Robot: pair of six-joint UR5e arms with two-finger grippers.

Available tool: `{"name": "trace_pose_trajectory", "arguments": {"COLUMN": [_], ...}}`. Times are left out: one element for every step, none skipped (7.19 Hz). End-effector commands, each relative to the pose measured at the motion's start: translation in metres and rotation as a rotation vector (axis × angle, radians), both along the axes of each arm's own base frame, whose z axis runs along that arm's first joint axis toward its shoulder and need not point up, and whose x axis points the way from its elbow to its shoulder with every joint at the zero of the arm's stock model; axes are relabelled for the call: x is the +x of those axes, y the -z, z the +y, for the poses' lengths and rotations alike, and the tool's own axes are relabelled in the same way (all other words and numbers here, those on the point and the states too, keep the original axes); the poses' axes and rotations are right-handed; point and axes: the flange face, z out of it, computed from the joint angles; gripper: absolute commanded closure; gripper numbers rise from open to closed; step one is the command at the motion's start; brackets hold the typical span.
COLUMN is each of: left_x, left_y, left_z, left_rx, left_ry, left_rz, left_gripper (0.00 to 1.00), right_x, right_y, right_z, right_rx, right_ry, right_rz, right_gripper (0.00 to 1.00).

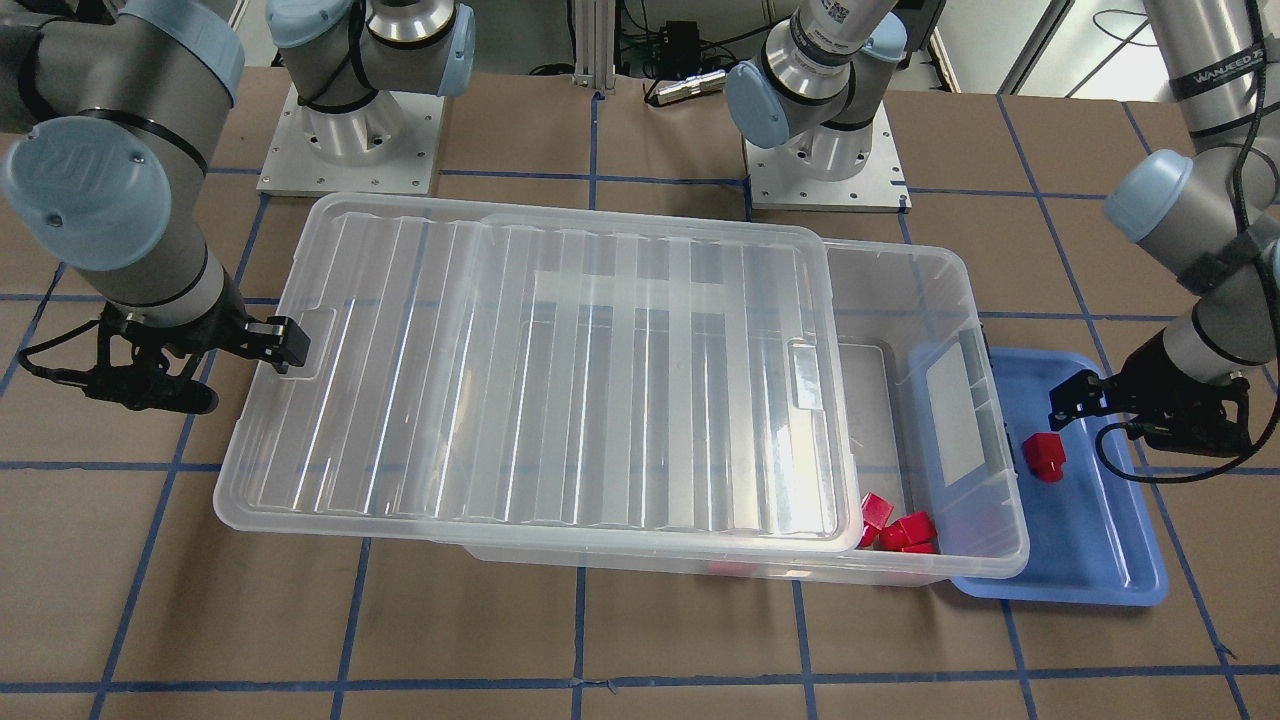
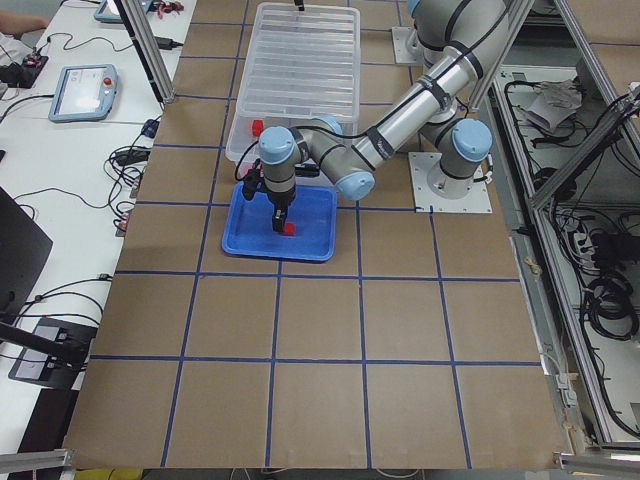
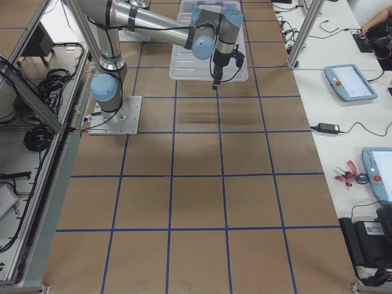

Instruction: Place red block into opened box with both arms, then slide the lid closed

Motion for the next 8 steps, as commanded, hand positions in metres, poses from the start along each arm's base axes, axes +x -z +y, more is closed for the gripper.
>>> {"name": "trace_pose_trajectory", "arguments": {"left_x": [-0.002, -0.001, 0.000, 0.001, 0.003, 0.005, 0.005, 0.006], "left_y": [0.030, 0.043, 0.054, 0.060, 0.066, 0.068, 0.068, 0.066], "left_z": [0.003, 0.002, 0.002, -0.002, -0.003, -0.006, -0.007, -0.008], "left_rx": [0.030, 0.047, 0.059, 0.053, 0.050, 0.050, 0.049, 0.043], "left_ry": [-0.003, -0.001, -0.001, 0.002, 0.003, 0.002, 0.003, 0.014], "left_rz": [0.021, 0.033, 0.041, 0.036, 0.033, 0.033, 0.032, 0.028], "left_gripper": [0.00, 0.00, 0.00, 0.05, 0.23, 0.52, 0.89, 1.00], "right_x": [-0.024, -0.032, -0.036, -0.045, -0.051, -0.052, -0.052, -0.051], "right_y": [-0.001, -0.002, -0.002, -0.002, -0.002, -0.002, -0.002, -0.002], "right_z": [-0.002, -0.002, -0.002, -0.002, -0.002, -0.002, -0.002, -0.002], "right_rx": [0.013, 0.012, 0.018, 0.020, 0.020, 0.019, 0.020, 0.018], "right_ry": [-0.009, -0.015, -0.020, -0.012, -0.001, -0.001, 0.000, 0.001], "right_rz": [0.014, 0.010, 0.010, 0.008, 0.008, 0.008, 0.008, 0.007], "right_gripper": [0.00, 0.00, 0.00, 0.00, 0.00, 0.00, 0.00, 0.00]}}
